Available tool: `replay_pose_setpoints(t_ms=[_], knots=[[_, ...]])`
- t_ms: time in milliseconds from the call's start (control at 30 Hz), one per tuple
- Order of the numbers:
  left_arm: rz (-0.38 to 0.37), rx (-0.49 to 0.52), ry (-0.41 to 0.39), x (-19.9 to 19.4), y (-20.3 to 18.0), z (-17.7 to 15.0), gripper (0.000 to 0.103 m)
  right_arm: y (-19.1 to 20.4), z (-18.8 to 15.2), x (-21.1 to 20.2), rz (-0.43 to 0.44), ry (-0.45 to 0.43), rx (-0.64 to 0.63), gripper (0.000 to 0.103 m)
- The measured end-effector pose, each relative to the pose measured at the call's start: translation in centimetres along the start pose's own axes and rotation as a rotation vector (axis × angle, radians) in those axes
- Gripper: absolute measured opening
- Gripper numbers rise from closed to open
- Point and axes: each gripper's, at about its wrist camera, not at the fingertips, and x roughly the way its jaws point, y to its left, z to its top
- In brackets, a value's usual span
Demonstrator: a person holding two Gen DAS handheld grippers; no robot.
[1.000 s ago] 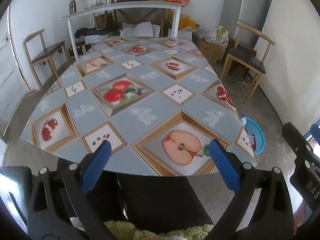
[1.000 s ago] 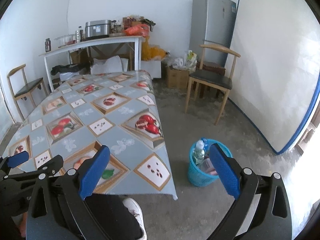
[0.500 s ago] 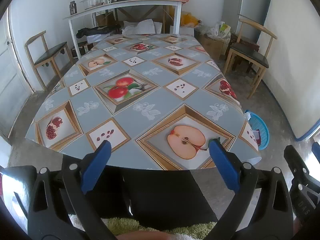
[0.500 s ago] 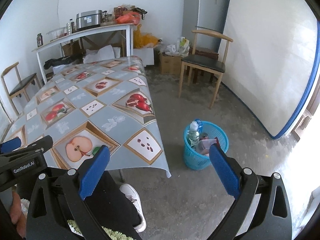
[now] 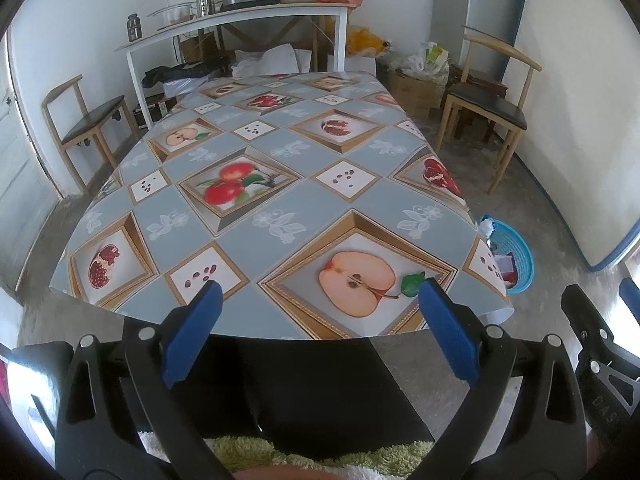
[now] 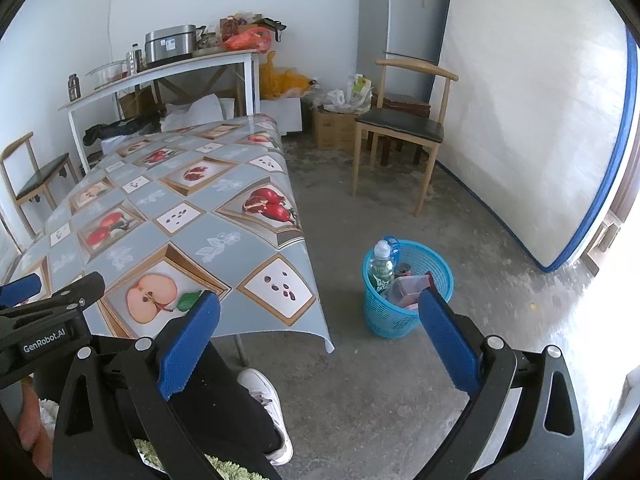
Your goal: Collect trash
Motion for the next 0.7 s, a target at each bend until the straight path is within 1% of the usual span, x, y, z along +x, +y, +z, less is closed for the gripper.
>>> replay_pose_setpoints(t_ms=[267, 700], knots=[[0.005, -0.003, -0.006, 0.0, -0.1, 0.0, 0.094, -0.1, 0.0, -0.1, -0.002, -0.008, -0.006, 0.097], [0.057, -0.025, -0.011, 0.0, 1.1, 0.4, 0.094, -0.4, 0.7, -0.3, -0.006, -0.019, -0.005, 0.097]])
